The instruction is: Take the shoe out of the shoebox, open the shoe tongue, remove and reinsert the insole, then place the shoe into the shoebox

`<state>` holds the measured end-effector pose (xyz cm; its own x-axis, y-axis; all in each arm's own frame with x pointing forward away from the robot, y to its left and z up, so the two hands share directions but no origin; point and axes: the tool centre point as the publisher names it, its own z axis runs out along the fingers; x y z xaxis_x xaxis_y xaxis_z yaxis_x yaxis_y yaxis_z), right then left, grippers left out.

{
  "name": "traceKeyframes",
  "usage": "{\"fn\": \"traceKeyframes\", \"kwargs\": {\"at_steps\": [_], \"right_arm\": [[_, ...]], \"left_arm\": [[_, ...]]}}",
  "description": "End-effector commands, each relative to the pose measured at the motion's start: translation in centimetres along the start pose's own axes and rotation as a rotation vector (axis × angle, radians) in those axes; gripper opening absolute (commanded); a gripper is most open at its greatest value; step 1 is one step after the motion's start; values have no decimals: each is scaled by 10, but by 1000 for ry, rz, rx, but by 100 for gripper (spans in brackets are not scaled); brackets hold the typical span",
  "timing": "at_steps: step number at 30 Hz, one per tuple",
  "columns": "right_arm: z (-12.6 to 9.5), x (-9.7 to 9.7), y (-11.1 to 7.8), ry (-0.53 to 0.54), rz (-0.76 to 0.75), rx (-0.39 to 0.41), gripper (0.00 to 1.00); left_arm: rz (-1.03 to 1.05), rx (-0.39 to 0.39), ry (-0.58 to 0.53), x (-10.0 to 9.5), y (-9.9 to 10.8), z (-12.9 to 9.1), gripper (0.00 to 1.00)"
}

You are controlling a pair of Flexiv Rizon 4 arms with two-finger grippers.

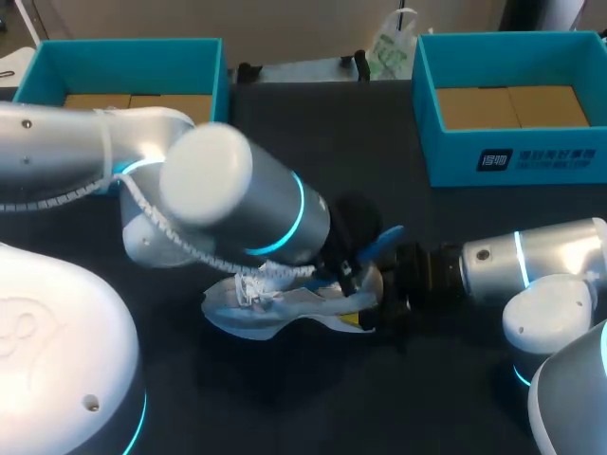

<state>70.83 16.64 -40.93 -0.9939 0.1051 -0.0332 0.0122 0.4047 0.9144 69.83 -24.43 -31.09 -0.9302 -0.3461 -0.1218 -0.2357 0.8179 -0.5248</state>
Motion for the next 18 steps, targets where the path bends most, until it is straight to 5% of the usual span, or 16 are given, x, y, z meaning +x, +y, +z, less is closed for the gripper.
{"fn": "traceKeyframes", "kwargs": {"at_steps": [1, 18], "right_arm": [[0, 1, 2, -1, 0, 3, 0], [0, 1, 2, -1, 0, 3, 0]], "left_arm": [[-2, -8, 100, -3, -13, -20, 0], [-20, 92, 439, 29, -94, -103, 0]]}}
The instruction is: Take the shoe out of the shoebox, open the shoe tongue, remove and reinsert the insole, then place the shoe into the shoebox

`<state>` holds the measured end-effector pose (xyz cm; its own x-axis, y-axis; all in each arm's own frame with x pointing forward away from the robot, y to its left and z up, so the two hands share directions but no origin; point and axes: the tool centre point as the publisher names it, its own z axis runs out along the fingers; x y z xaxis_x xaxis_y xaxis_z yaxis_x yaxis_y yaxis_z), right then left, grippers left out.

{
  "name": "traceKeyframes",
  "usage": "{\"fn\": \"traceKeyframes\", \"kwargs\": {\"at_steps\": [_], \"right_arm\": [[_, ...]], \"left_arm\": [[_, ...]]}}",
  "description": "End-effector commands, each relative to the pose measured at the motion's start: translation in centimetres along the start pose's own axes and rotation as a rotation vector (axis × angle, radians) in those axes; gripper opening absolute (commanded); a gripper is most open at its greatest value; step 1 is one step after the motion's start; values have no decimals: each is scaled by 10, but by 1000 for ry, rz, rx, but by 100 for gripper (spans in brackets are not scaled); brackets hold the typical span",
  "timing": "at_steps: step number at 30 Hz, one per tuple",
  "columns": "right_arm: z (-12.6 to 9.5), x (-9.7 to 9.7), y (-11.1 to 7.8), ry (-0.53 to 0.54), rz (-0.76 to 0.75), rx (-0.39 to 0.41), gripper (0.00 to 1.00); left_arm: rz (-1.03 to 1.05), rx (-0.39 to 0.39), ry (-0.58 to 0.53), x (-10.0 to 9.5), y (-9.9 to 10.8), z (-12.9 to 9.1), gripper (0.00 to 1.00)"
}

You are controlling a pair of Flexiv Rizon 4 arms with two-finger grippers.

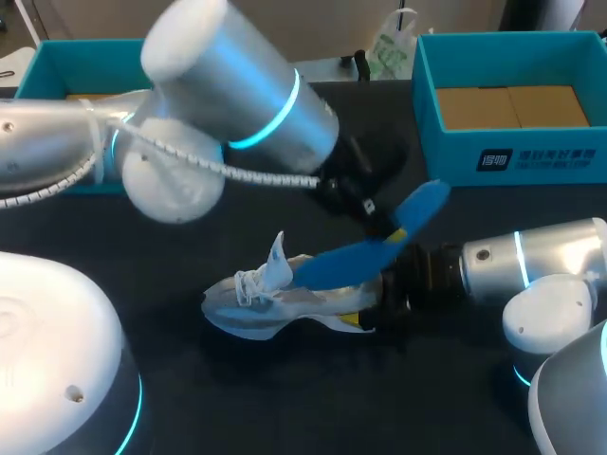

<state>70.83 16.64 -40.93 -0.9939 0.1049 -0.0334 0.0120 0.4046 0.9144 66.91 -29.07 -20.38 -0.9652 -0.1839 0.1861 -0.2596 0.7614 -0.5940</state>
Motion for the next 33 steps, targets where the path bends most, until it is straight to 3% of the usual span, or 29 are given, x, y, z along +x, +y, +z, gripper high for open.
{"fn": "traceKeyframes", "kwargs": {"at_steps": [1, 5, 10, 27, 33], "right_arm": [[0, 1, 2, -1, 0, 3, 0], [0, 1, 2, -1, 0, 3, 0], [0, 1, 2, -1, 0, 3, 0], [0, 1, 2, -1, 0, 3, 0], [0, 1, 2, -1, 0, 3, 0]], "left_arm": [[19, 9, 103, 12, -13, -31, 0], [33, 50, 144, 24, -26, -56, 0], [73, 154, 236, 39, -46, -109, 0], [73, 154, 236, 39, -46, -109, 0], [17, 339, 271, 39, -55, -157, 0]]}}
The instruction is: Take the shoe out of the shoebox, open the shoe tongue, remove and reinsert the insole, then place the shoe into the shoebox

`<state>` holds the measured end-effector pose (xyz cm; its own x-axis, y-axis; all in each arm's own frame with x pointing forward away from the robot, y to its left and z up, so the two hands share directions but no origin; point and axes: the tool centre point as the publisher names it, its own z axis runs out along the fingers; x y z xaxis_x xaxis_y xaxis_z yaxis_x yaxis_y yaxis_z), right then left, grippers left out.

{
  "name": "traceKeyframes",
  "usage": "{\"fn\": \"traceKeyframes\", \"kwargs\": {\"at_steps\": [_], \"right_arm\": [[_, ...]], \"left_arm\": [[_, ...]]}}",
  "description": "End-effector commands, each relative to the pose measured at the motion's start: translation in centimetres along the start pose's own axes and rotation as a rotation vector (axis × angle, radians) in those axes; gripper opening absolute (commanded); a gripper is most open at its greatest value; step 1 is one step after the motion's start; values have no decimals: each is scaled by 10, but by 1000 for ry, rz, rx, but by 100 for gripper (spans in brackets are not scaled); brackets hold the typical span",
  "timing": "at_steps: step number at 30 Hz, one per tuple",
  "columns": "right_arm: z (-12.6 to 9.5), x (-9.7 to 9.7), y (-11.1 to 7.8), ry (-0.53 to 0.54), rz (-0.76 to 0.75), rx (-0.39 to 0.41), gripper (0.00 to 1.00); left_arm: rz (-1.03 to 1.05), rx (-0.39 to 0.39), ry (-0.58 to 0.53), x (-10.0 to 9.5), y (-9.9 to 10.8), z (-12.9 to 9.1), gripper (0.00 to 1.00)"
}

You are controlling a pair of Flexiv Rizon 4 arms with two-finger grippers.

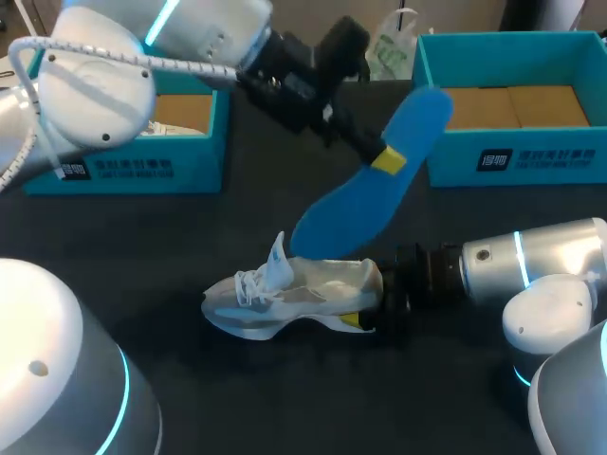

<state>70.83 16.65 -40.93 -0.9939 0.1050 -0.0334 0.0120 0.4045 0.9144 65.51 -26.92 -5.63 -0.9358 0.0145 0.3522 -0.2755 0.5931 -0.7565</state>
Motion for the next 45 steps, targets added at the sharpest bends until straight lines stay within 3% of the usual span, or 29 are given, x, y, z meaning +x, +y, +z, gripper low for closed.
{"fn": "traceKeyframes", "kwargs": {"at_steps": [1, 9, 23, 28, 41, 45], "right_arm": [[0, 1, 2, -1, 0, 3, 0], [0, 1, 2, -1, 0, 3, 0], [0, 1, 2, -1, 0, 3, 0], [0, 1, 2, -1, 0, 3, 0], [0, 1, 2, -1, 0, 3, 0], [0, 1, 2, -1, 0, 3, 0]], "left_arm": [[13, 125, 3, 13, 2, -36, 0], [100, 274, 12, 55, -16, -81, 0], [64, 294, 11, 49, -12, -75, 0], [88, 388, 48, 65, -14, -100, 0], [145, 464, 4, 108, -8, -145, 0], [138, 493, 10, 110, -5, -150, 0]]}}
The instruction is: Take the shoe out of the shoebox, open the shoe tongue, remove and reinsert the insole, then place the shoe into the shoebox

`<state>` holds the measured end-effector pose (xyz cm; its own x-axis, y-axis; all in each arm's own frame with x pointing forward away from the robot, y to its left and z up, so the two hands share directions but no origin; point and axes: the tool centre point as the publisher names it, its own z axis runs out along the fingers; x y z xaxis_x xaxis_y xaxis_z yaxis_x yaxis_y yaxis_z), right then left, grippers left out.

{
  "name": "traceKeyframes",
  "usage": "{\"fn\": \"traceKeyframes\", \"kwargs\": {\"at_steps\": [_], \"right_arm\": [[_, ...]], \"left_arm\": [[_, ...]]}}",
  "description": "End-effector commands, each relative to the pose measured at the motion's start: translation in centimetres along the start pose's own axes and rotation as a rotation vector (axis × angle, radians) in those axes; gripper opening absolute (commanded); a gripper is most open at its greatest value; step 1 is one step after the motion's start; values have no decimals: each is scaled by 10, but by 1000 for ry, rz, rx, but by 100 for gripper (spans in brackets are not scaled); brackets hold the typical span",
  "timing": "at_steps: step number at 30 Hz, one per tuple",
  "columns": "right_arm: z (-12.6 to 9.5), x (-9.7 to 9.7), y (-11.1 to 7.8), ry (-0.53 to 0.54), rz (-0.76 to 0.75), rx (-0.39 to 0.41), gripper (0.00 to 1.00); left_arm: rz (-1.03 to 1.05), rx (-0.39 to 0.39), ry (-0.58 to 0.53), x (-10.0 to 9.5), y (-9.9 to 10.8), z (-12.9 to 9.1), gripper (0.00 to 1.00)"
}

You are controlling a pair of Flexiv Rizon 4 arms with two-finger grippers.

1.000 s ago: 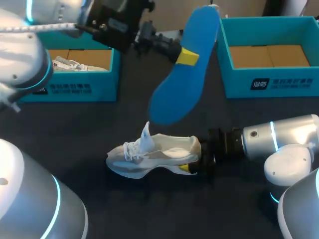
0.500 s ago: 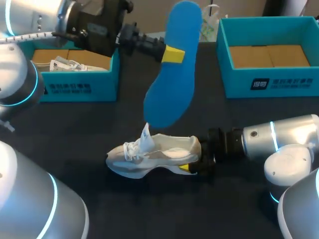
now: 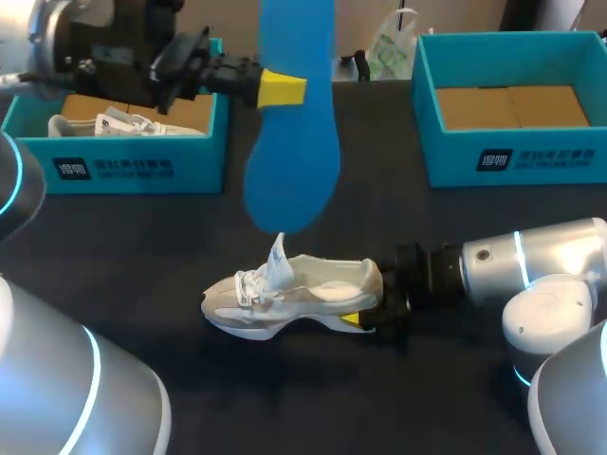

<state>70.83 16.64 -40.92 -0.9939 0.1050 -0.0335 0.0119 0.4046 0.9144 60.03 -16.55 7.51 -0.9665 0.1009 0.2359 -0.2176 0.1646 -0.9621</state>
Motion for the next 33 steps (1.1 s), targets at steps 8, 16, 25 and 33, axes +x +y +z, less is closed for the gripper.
{"fn": "traceKeyframes", "kwargs": {"at_steps": [8, 16, 25, 33], "right_arm": [[0, 1, 2, -1, 0, 3, 0], [0, 1, 2, -1, 0, 3, 0], [0, 1, 2, -1, 0, 3, 0], [-4, -2, 1, 1, 3, 8, 100]], "left_arm": [[12, 58, -45, 19, 6, -18, 0], [11, 51, -58, 13, -5, -19, 0], [-5, 52, -66, 8, -5, -20, 0], [-5, 52, -66, 8, -5, -20, 0]]}}
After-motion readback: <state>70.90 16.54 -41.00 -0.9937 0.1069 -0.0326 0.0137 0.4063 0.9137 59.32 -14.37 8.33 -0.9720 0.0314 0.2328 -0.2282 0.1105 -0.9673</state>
